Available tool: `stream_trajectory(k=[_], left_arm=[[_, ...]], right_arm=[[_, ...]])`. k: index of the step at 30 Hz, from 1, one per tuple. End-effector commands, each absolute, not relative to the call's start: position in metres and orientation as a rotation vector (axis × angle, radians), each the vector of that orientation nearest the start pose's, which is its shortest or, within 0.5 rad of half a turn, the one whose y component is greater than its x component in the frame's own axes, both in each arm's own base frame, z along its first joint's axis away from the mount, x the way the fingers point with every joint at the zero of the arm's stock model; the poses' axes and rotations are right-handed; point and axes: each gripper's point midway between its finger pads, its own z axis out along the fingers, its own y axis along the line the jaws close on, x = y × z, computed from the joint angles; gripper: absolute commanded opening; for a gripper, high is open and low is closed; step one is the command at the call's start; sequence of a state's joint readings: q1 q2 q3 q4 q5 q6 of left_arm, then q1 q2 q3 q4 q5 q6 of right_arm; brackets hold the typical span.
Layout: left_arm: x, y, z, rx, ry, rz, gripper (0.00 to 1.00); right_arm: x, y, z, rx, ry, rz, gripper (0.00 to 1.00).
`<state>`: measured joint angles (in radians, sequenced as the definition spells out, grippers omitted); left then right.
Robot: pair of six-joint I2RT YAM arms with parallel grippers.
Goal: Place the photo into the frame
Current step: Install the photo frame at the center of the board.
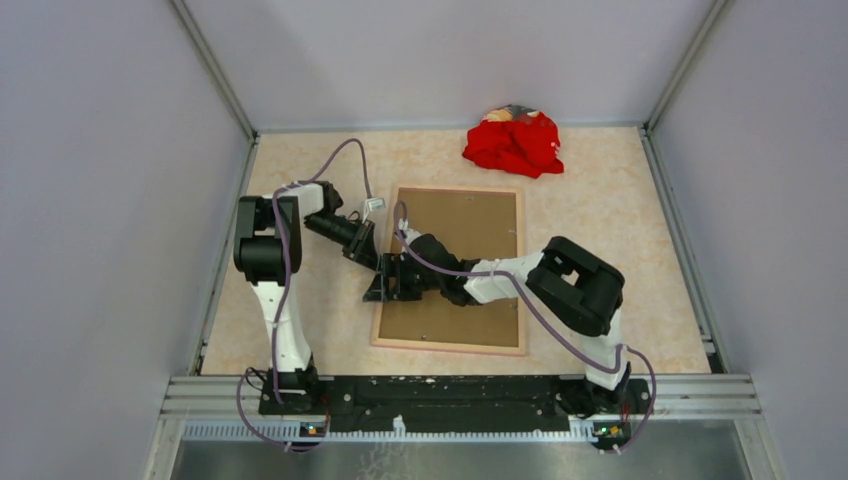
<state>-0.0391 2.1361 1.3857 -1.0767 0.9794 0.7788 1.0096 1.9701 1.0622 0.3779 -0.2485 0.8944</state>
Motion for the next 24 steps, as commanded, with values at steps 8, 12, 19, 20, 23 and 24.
stream_trajectory(k=[8,12,19,20,23,24], left_arm=[[0.297,-0.139,0.035,0.947,2.476,-1.385,0.20],[0.297,-0.140,0.035,0.944,2.473,-1.389,0.20],[0.296,-0.140,0.036,0.944,2.473,-1.390,0.20],[0.296,-0.140,0.036,0.943,2.473,-1.391,0.20],[0.296,-0.140,0.037,0.947,2.470,-1.388,0.20],[0.296,-0.140,0.037,0.948,2.471,-1.388,0.20]], right_arm=[[0.196,0.458,0.112,-0.406,2.261,1.387,0.79],[0.194,0.448,0.087,-0.393,2.323,1.330,0.78],[0.200,0.456,0.061,-0.384,2.368,1.293,0.77],[0.202,0.457,0.059,-0.381,2.374,1.285,0.77],[0.206,0.461,0.054,-0.383,2.381,1.270,0.76],[0.207,0.462,0.054,-0.383,2.381,1.268,0.76]])
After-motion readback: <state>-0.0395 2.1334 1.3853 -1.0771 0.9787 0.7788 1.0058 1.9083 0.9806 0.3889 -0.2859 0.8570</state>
